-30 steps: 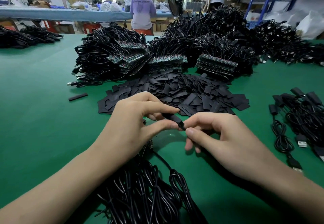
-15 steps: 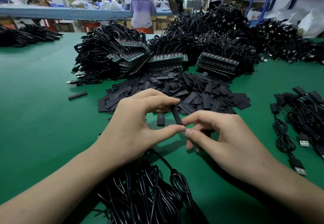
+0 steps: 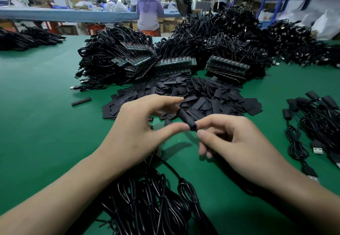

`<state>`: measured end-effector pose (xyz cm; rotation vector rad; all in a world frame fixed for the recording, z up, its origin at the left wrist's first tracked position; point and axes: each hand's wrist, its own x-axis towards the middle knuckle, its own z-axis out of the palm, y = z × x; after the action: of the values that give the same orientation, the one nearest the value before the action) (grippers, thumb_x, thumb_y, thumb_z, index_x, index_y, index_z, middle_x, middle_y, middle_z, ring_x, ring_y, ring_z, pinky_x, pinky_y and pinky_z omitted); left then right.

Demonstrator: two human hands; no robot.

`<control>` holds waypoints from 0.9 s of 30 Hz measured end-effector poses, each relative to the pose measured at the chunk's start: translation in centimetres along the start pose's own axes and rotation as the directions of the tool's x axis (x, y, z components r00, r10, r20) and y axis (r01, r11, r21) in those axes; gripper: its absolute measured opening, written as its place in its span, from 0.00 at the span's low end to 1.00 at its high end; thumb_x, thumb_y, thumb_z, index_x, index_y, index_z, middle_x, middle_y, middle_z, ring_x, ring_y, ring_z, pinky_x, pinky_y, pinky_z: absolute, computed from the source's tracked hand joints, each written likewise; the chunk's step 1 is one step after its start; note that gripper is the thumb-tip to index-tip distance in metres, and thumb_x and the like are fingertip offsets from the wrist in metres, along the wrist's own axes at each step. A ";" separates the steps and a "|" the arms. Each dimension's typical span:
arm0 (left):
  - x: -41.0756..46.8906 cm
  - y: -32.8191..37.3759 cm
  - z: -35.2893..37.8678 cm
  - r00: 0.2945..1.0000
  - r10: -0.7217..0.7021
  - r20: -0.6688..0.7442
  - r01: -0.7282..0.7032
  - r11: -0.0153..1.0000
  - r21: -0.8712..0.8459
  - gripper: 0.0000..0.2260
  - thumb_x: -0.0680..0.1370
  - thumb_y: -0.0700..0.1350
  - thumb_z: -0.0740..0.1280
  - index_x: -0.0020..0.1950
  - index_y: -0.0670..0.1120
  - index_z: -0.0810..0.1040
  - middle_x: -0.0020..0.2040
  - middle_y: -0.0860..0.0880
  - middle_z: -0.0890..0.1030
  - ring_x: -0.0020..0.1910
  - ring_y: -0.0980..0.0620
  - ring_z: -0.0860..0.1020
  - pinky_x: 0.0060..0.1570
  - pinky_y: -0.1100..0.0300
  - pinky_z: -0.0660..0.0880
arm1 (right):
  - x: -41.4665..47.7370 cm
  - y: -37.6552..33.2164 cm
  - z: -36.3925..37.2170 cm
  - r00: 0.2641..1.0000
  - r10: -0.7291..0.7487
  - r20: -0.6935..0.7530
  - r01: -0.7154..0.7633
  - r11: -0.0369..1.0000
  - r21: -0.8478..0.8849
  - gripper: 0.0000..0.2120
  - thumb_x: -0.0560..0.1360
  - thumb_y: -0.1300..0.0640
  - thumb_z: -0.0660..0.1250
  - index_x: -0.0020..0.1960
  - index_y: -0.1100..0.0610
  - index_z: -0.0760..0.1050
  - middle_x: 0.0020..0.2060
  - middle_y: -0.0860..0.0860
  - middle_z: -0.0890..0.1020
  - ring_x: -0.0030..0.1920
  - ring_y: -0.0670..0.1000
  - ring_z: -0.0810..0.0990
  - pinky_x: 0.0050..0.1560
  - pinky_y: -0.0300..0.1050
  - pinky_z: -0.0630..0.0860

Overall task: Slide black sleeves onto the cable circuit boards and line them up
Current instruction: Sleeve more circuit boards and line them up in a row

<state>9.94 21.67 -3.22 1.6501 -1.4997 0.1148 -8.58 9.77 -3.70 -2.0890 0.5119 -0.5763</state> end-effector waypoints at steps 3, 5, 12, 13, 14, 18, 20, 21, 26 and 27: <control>0.2 -1.3 -0.2 0.996 -0.079 0.033 0.071 0.980 0.188 0.16 0.76 0.58 0.72 0.63 0.57 0.83 0.52 0.61 0.81 0.51 0.60 0.79 0.56 0.54 0.77 | 0.4 0.3 -0.5 0.997 0.080 -0.007 -0.079 0.990 0.120 0.07 0.80 0.52 0.68 0.46 0.53 0.81 0.32 0.53 0.84 0.31 0.48 0.80 0.39 0.40 0.77; 0.2 -1.9 0.0 0.986 -0.137 0.096 0.107 0.958 0.267 0.15 0.76 0.58 0.70 0.62 0.59 0.83 0.53 0.60 0.79 0.52 0.58 0.77 0.57 0.52 0.76 | 0.5 0.3 -0.6 0.994 0.111 -0.005 -0.108 0.979 0.174 0.09 0.79 0.50 0.67 0.44 0.52 0.82 0.30 0.53 0.83 0.30 0.48 0.78 0.36 0.38 0.76; -0.2 -2.3 0.0 0.978 -0.157 0.140 0.110 0.949 0.295 0.11 0.77 0.59 0.68 0.56 0.60 0.84 0.49 0.60 0.77 0.49 0.58 0.74 0.51 0.54 0.74 | 0.6 0.5 -1.4 0.986 0.164 -0.016 -0.157 0.968 0.194 0.11 0.81 0.53 0.67 0.43 0.53 0.84 0.29 0.53 0.82 0.28 0.48 0.76 0.32 0.34 0.73; -0.2 -2.2 0.1 0.977 -0.159 0.140 0.113 0.949 0.295 0.10 0.77 0.59 0.68 0.55 0.60 0.84 0.49 0.60 0.77 0.49 0.58 0.74 0.51 0.54 0.74 | 0.7 0.5 -1.8 0.985 0.168 -0.049 -0.156 0.969 0.189 0.11 0.81 0.54 0.67 0.43 0.54 0.84 0.28 0.52 0.81 0.28 0.47 0.75 0.31 0.33 0.72; -0.2 -2.2 0.1 0.977 -0.162 0.140 0.115 0.949 0.293 0.09 0.78 0.58 0.68 0.55 0.60 0.84 0.48 0.59 0.77 0.49 0.57 0.74 0.51 0.54 0.74 | 0.8 0.6 -2.2 0.981 0.171 -0.089 -0.153 0.972 0.178 0.11 0.81 0.54 0.67 0.44 0.55 0.84 0.27 0.52 0.80 0.27 0.46 0.74 0.30 0.32 0.71; -0.3 -1.9 -0.1 0.972 -0.181 0.148 0.135 0.951 0.277 0.09 0.78 0.57 0.67 0.53 0.59 0.85 0.47 0.58 0.78 0.50 0.56 0.75 0.52 0.51 0.75 | 1.3 1.2 -4.7 0.939 0.184 -0.292 -0.154 0.980 0.123 0.11 0.81 0.55 0.68 0.43 0.57 0.84 0.25 0.50 0.78 0.23 0.44 0.71 0.26 0.31 0.67; -0.3 -1.8 -0.3 0.971 -0.188 0.146 0.141 0.949 0.280 0.08 0.78 0.57 0.67 0.52 0.59 0.84 0.46 0.58 0.79 0.49 0.56 0.75 0.52 0.51 0.76 | 1.5 1.7 -6.3 0.902 0.149 -0.406 -0.173 0.985 -0.022 0.11 0.80 0.53 0.69 0.41 0.55 0.83 0.24 0.49 0.80 0.22 0.43 0.71 0.27 0.36 0.69; -0.3 -1.7 -0.3 0.971 -0.189 0.143 0.144 0.949 0.281 0.08 0.78 0.57 0.66 0.51 0.59 0.84 0.46 0.58 0.79 0.48 0.57 0.76 0.51 0.50 0.76 | 1.7 2.0 -7.2 0.881 0.118 -0.459 -0.202 0.969 -0.139 0.12 0.80 0.51 0.69 0.40 0.53 0.83 0.25 0.48 0.81 0.22 0.43 0.72 0.29 0.40 0.69; 0.0 -1.8 -1.1 0.947 -0.249 0.203 0.176 0.932 0.317 0.13 0.77 0.62 0.63 0.49 0.58 0.84 0.45 0.58 0.79 0.46 0.58 0.76 0.50 0.52 0.76 | 1.7 4.3 -11.1 0.806 0.108 -0.582 -0.511 0.624 -0.592 0.09 0.79 0.49 0.69 0.47 0.53 0.83 0.37 0.53 0.85 0.42 0.60 0.82 0.44 0.53 0.80; 0.1 -1.9 -1.4 0.933 -0.266 0.242 0.172 0.922 0.348 0.15 0.76 0.63 0.62 0.49 0.58 0.85 0.45 0.58 0.78 0.45 0.59 0.76 0.49 0.54 0.76 | 1.7 4.4 -11.3 0.803 0.113 -0.585 -0.548 0.527 -0.650 0.10 0.78 0.50 0.70 0.53 0.55 0.83 0.44 0.57 0.84 0.49 0.63 0.81 0.48 0.56 0.80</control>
<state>12.17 22.24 -3.31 2.1670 -1.5518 -0.0061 -14.33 -0.82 -1.37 -2.5428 1.7373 -0.7012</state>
